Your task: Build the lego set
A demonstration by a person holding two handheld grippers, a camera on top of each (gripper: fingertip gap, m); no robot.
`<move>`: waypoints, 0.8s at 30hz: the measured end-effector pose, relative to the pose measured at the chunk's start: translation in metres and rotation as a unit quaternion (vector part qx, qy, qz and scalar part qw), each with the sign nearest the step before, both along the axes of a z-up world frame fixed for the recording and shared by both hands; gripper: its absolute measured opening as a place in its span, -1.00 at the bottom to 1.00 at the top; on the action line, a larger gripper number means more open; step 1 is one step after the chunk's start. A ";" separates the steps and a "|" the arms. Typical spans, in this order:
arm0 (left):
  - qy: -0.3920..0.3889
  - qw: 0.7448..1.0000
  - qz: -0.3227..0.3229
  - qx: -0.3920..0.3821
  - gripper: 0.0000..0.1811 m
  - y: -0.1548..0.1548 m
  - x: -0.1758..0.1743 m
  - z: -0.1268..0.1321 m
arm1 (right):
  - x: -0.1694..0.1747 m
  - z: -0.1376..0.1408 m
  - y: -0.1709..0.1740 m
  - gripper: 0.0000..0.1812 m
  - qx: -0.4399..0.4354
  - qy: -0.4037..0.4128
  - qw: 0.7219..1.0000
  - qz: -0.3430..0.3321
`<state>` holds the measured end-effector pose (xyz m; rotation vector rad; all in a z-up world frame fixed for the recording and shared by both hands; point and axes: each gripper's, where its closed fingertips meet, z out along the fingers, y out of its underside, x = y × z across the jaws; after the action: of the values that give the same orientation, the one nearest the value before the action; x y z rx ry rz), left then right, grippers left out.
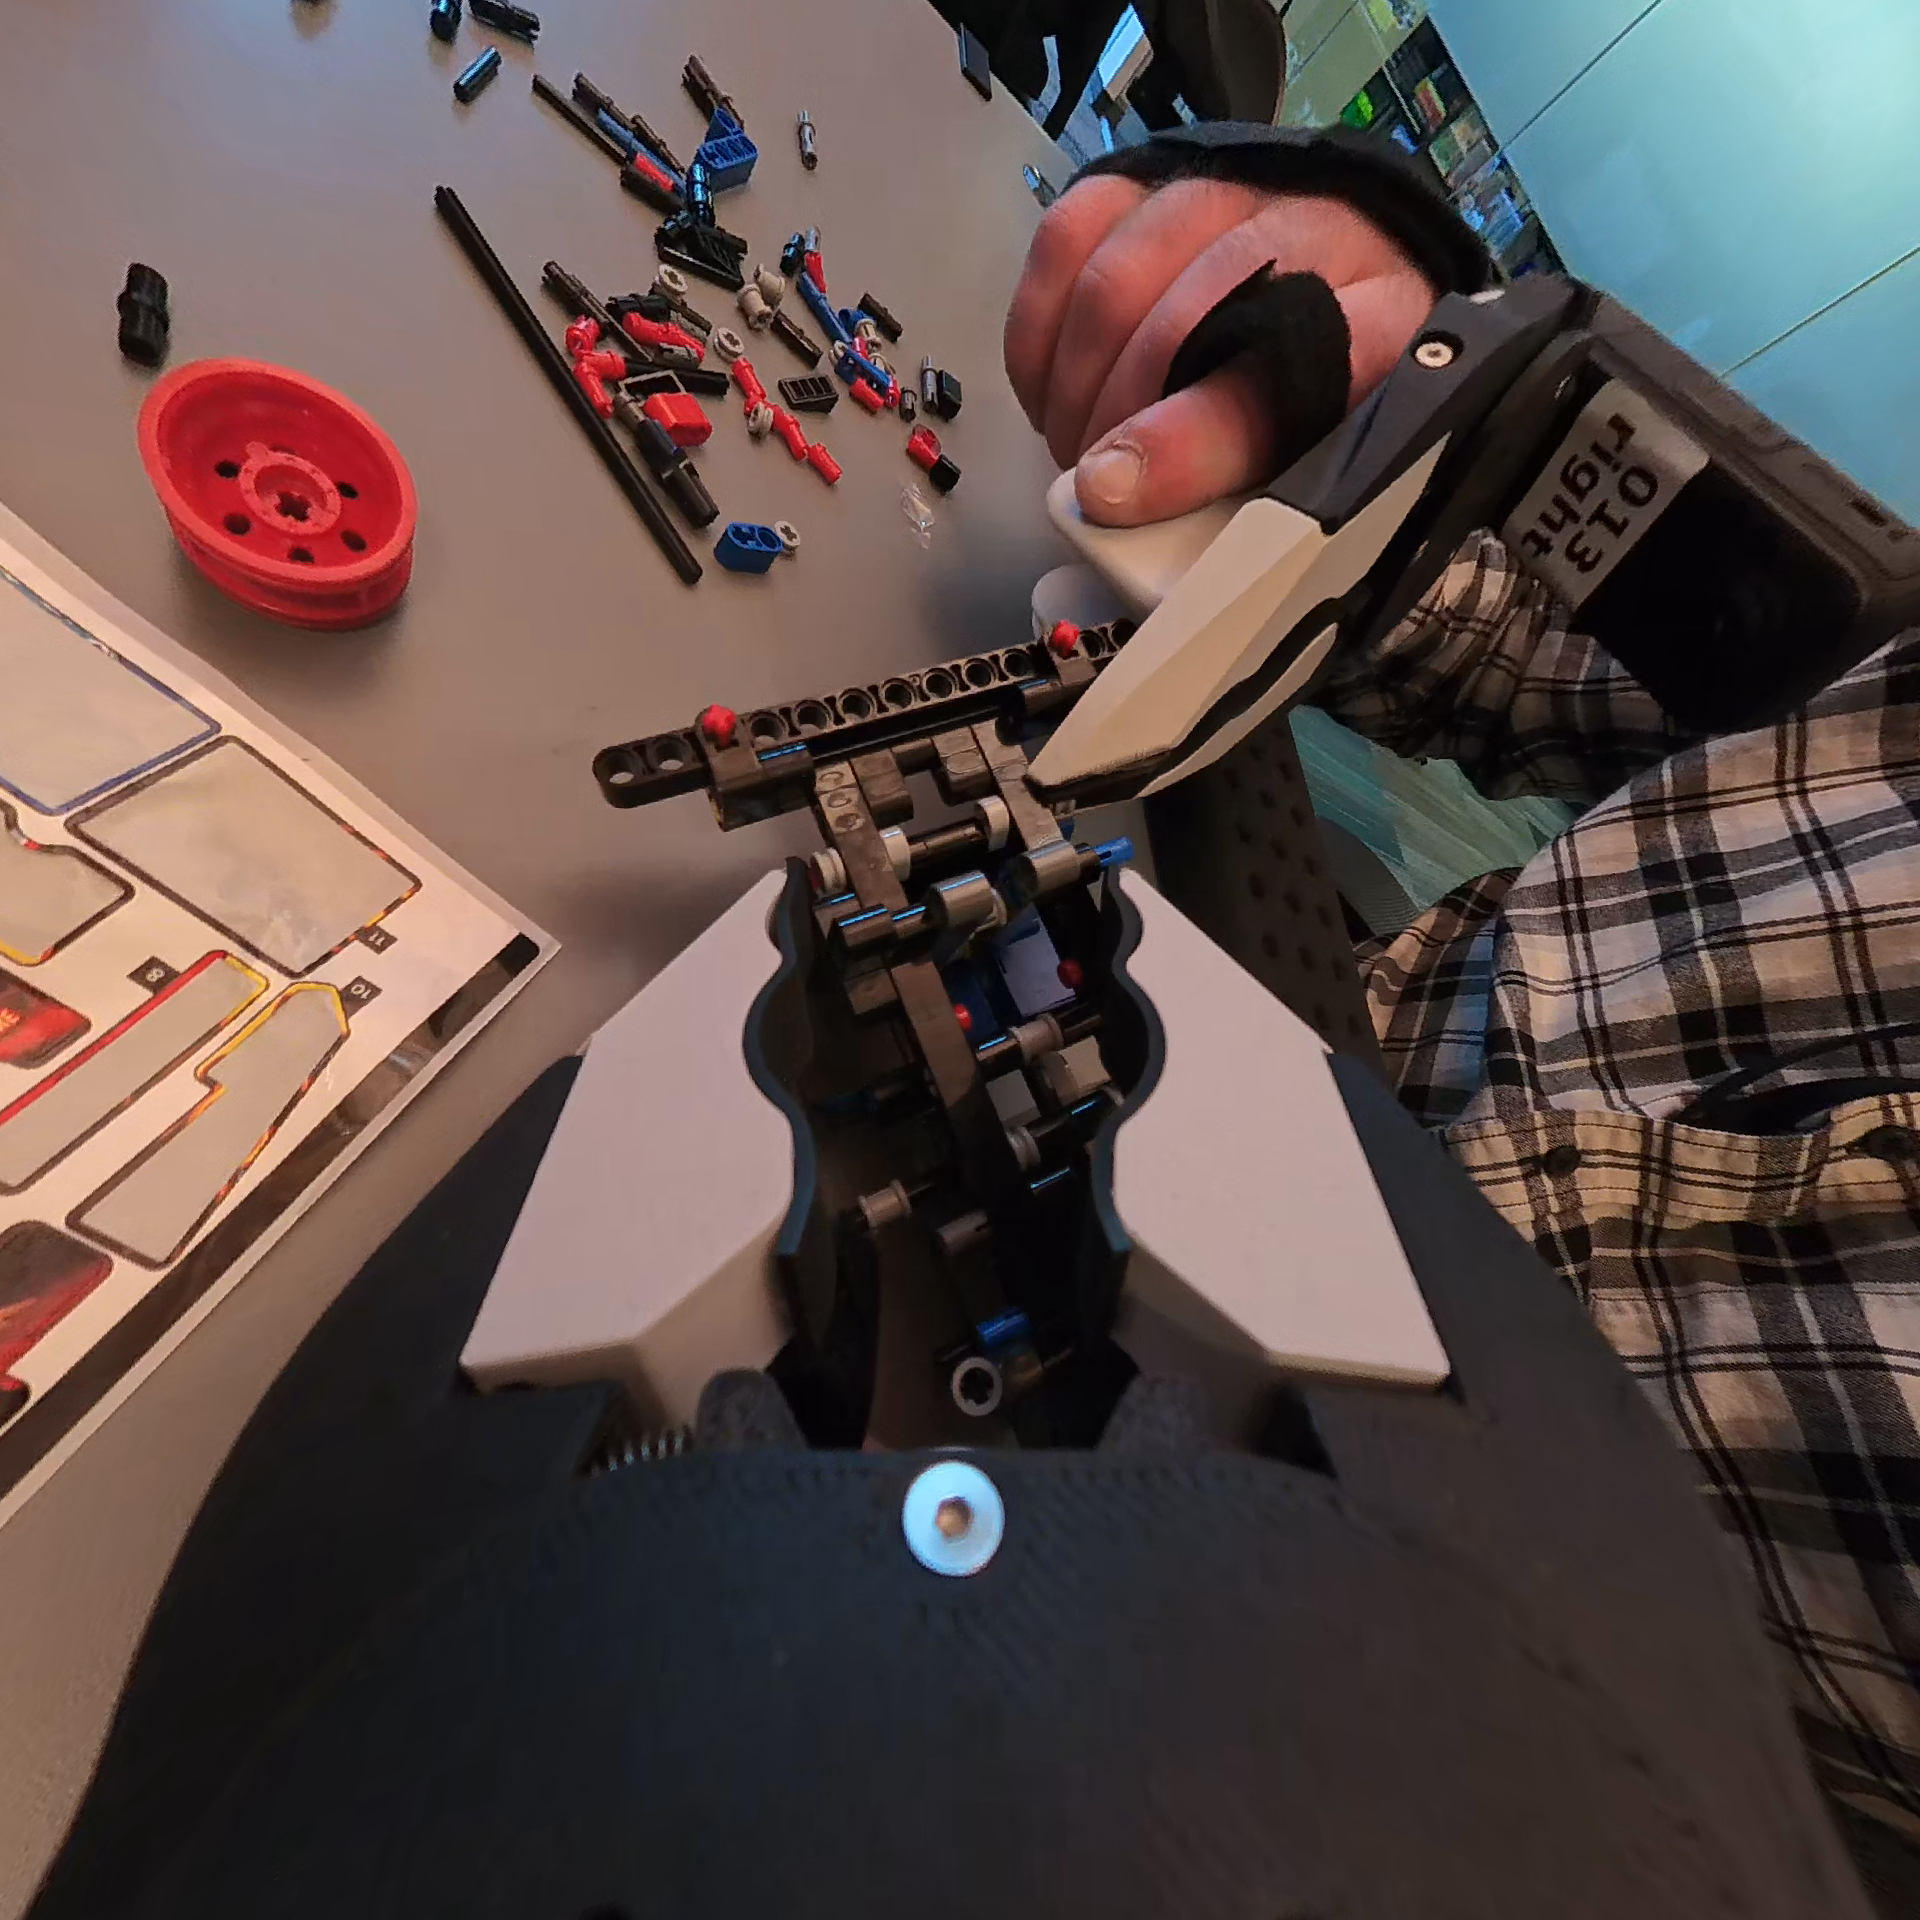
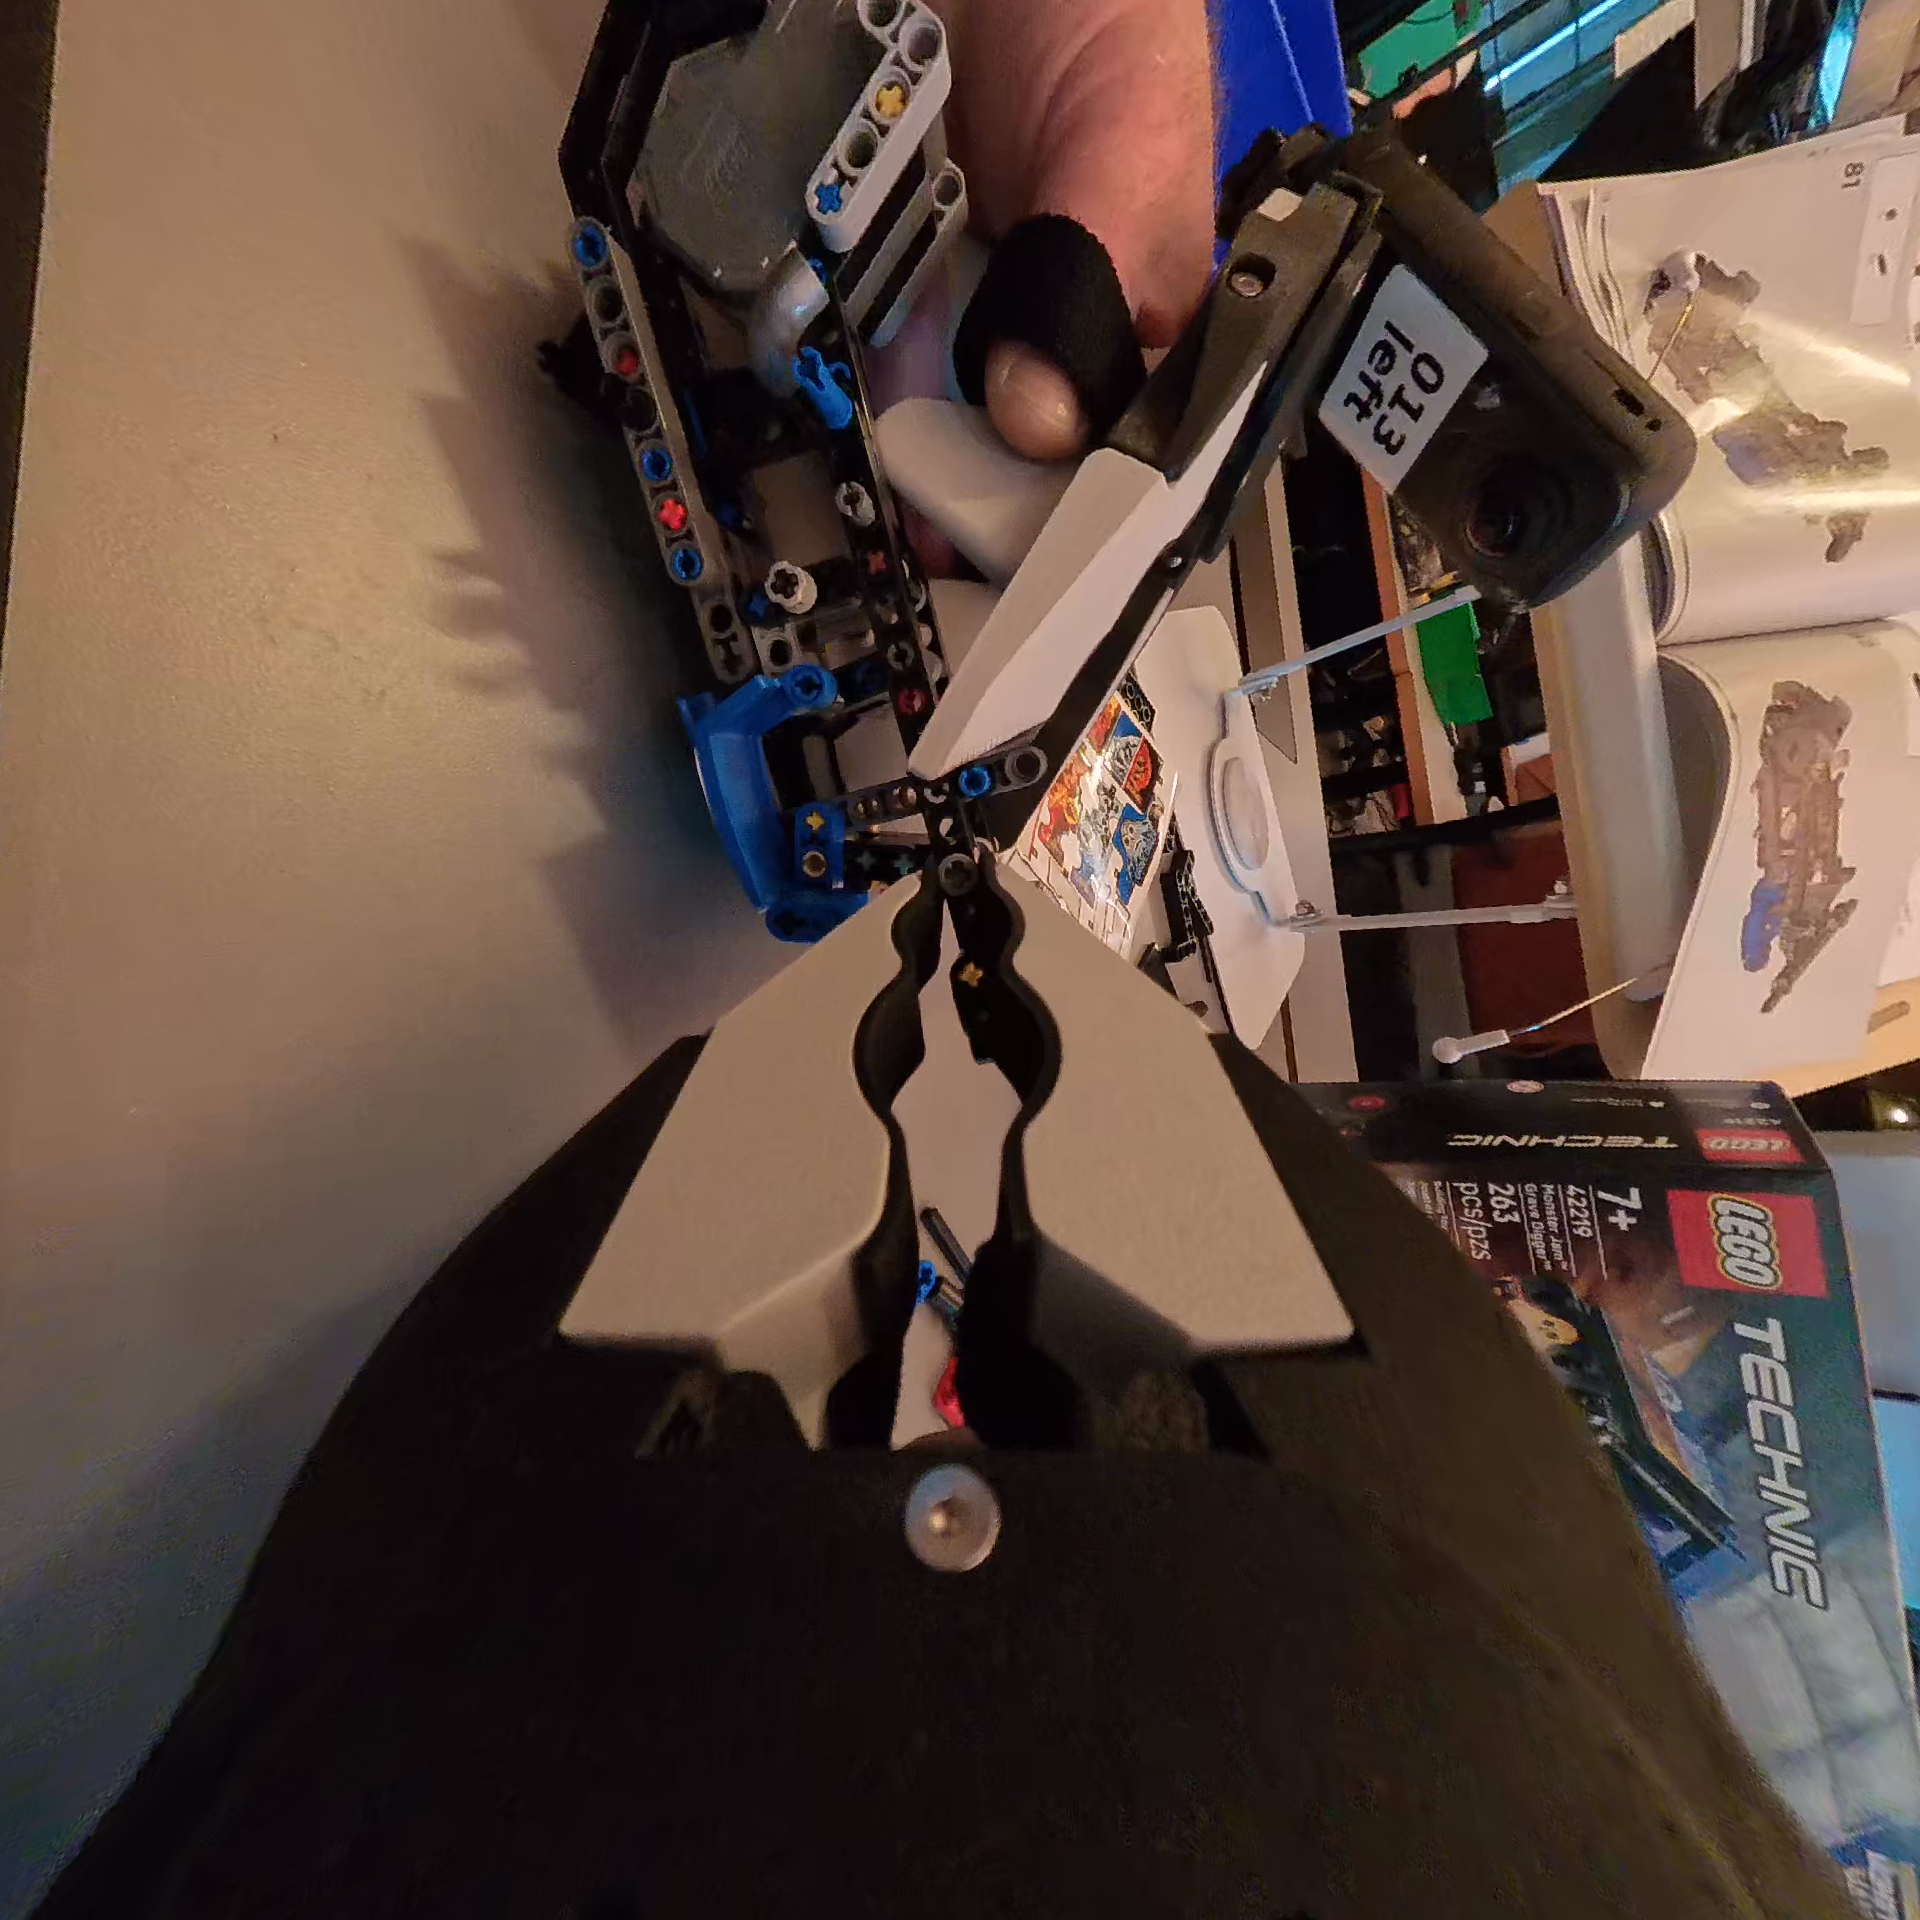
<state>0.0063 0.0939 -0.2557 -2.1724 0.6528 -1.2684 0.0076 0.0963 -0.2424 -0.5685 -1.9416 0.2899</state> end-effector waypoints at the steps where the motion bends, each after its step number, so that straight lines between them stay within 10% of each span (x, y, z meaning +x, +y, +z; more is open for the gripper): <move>1: 0.000 1.000 0.000 0.000 -0.41 0.000 0.000 0.000 | 0.000 0.000 0.000 -0.94 0.000 0.001 1.000 0.002; 24: -0.025 1.000 0.010 -0.013 -0.42 0.003 -0.001 0.001 | 0.002 0.008 -0.002 -0.97 -0.035 0.019 0.999 -0.028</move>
<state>0.0055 0.0970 -0.2547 -2.1547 0.5960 -1.3243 0.0100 0.0940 -0.2342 -0.6583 -1.8810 0.3313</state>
